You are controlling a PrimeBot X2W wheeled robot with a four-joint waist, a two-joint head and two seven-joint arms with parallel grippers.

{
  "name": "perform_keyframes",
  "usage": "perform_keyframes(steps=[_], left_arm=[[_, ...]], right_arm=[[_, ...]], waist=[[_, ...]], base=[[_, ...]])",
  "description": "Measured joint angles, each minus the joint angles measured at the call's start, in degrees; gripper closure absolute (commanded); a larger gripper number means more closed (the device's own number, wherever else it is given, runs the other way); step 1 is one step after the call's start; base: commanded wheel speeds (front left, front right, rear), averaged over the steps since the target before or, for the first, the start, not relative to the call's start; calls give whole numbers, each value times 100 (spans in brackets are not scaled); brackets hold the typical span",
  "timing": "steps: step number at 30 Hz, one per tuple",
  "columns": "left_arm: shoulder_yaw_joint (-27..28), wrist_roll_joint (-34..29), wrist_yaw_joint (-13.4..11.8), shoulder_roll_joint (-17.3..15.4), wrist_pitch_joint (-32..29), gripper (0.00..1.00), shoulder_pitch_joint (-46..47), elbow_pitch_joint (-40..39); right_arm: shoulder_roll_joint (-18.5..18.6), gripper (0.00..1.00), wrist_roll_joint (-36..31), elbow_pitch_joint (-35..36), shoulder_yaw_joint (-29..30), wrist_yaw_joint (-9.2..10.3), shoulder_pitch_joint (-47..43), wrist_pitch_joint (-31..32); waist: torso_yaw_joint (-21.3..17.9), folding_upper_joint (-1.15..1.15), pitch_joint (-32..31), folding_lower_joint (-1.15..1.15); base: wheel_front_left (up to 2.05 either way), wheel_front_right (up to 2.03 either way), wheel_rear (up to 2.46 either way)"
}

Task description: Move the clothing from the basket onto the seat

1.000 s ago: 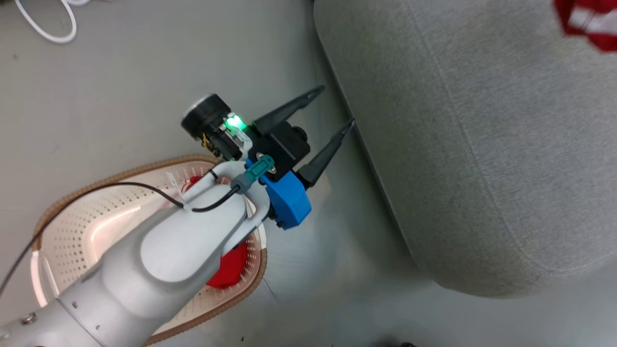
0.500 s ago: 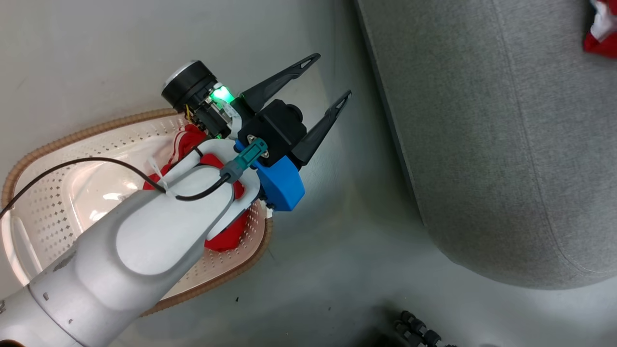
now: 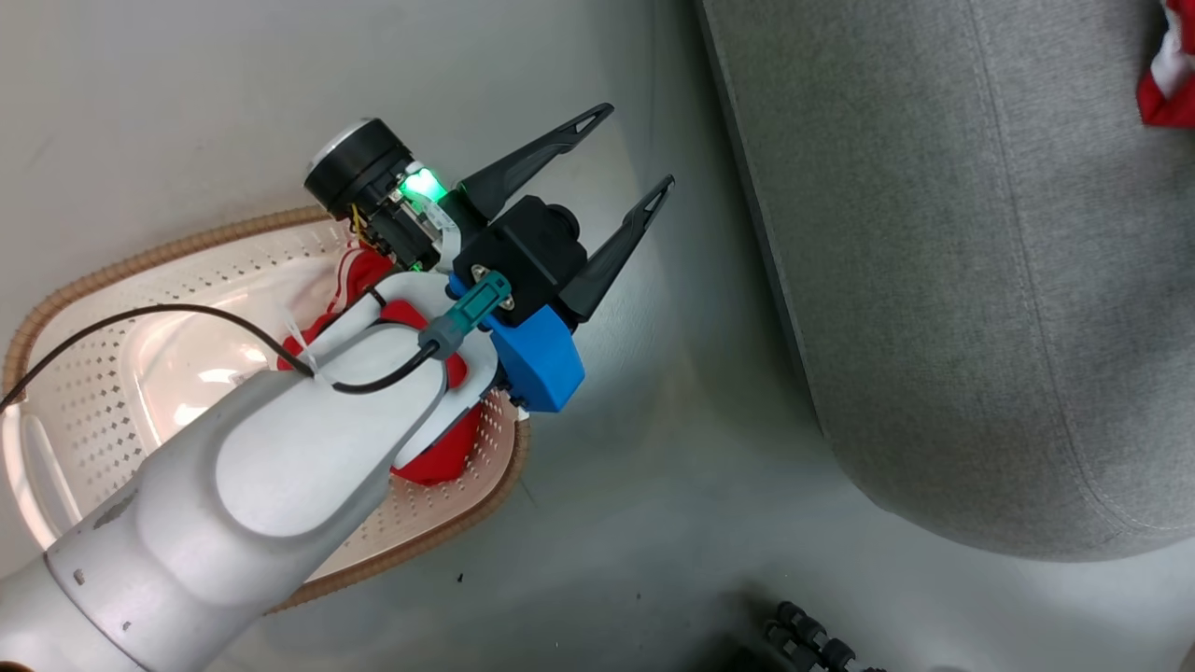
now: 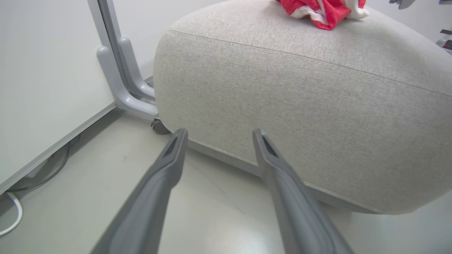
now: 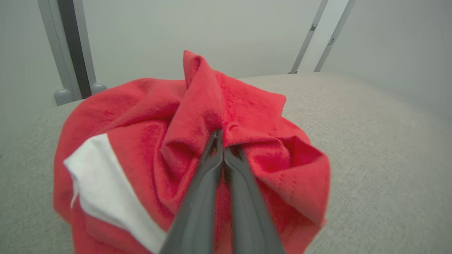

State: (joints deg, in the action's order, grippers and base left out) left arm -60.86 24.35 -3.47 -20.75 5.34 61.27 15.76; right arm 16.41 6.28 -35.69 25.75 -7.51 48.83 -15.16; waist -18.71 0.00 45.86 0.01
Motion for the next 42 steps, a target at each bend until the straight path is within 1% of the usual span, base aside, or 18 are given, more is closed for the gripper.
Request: perform_keyframes(steps=[1,7,12,17,20,23,26,33,37,42], left_arm=[[-3,15,-2,9,16,0,-4,7],[-15,131,-25,182,286,0,-160,168],[22,354,-52,376,619,0,-474,488],[240,610,-152,472,853,0,-875,710],[437,739,-223,497,938,0,-1143,808],[782,826,-355,508,947,0,-1452,804],[1292,744,-455,508,966,0,-1800,546],[2484,349,-538,549,968,0,-2821,76],[3138,11,-515,667,971,0,-3371,-194],[3784,-339,-335,873,971,0,-4038,-387]], right_arm=[[-23,0,1,65,22,0,-52,1],[-122,0,-32,637,59,0,-683,1],[-253,0,-92,1379,48,0,-1521,0],[-331,0,-177,1949,-237,0,-2005,0],[-361,0,-201,2163,-560,0,-2241,1],[-425,0,-201,2305,-917,0,-2442,0],[-531,0,-205,2386,-1287,0,-2658,0],[-717,0,-126,2543,-1931,0,-3039,0],[-820,0,-112,2661,-2153,0,-3270,0],[-961,0,-90,2818,-2297,0,-3655,1]], waist=[[-1,0,-39,0],[13,0,-410,0],[74,0,-980,-1],[170,0,-1556,-1],[264,0,-1906,-2],[397,0,-2232,-2],[563,0,-2528,-2],[1053,0,-3088,-2],[1319,0,-3361,-2],[1618,0,-3668,-2]], base=[[0,0,0],[0,0,0],[0,0,0],[0,0,0],[0,0,0],[0,0,0],[0,0,0],[0,0,0],[0,0,0],[0,0,0]])
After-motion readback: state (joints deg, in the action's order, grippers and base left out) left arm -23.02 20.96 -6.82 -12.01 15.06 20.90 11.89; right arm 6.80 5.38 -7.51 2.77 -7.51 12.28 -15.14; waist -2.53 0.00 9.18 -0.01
